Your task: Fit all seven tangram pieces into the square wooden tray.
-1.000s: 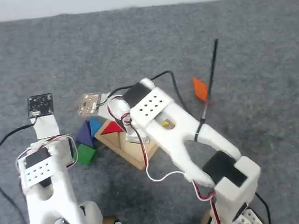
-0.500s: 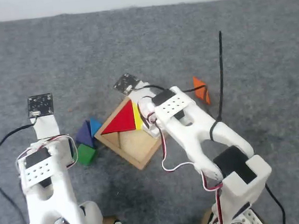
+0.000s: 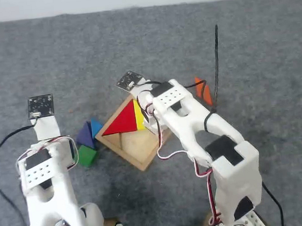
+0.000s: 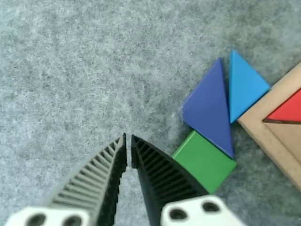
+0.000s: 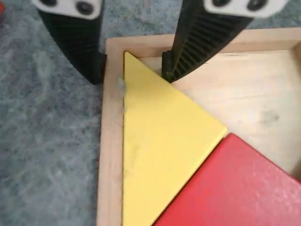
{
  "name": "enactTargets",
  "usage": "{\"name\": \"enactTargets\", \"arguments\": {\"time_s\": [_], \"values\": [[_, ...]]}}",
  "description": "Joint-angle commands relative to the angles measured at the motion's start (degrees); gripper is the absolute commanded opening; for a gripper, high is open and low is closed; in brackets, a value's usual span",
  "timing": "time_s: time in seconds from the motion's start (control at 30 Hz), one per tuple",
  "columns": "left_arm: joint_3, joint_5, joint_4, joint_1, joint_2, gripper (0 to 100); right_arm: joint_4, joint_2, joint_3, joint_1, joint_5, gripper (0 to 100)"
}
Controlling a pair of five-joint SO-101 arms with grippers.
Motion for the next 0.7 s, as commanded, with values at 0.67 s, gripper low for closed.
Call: {"name": "enactTargets", "arguments": {"time_s": [0.67], "values": [[-1.8,0.2,-1.1,-0.4,-1.7,1,1.6,9.3,-15.4,5.9,40.1,0.8]]}}
